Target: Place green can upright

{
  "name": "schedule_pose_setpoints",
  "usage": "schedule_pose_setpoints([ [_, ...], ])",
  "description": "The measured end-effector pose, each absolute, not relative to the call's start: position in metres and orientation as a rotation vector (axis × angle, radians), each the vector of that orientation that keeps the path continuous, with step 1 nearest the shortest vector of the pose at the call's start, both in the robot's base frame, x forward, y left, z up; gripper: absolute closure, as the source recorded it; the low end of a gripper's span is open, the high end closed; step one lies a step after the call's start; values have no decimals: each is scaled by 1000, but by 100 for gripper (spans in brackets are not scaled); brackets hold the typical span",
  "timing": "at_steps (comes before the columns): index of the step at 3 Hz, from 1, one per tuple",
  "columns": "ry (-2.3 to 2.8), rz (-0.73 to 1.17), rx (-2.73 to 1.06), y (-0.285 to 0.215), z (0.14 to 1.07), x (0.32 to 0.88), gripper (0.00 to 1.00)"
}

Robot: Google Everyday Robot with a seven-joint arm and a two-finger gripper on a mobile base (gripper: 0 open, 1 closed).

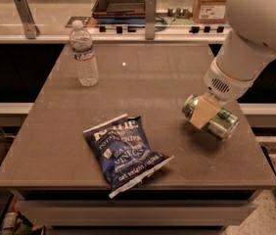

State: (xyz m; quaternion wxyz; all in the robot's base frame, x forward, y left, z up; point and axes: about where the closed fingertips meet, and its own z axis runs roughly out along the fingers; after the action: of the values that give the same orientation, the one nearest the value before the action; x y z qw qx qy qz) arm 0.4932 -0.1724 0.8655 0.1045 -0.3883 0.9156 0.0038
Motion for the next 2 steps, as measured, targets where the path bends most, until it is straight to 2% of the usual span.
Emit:
schedule_pose_setpoints([
  [2, 2446, 277, -1097, -207, 910, 493, 100],
])
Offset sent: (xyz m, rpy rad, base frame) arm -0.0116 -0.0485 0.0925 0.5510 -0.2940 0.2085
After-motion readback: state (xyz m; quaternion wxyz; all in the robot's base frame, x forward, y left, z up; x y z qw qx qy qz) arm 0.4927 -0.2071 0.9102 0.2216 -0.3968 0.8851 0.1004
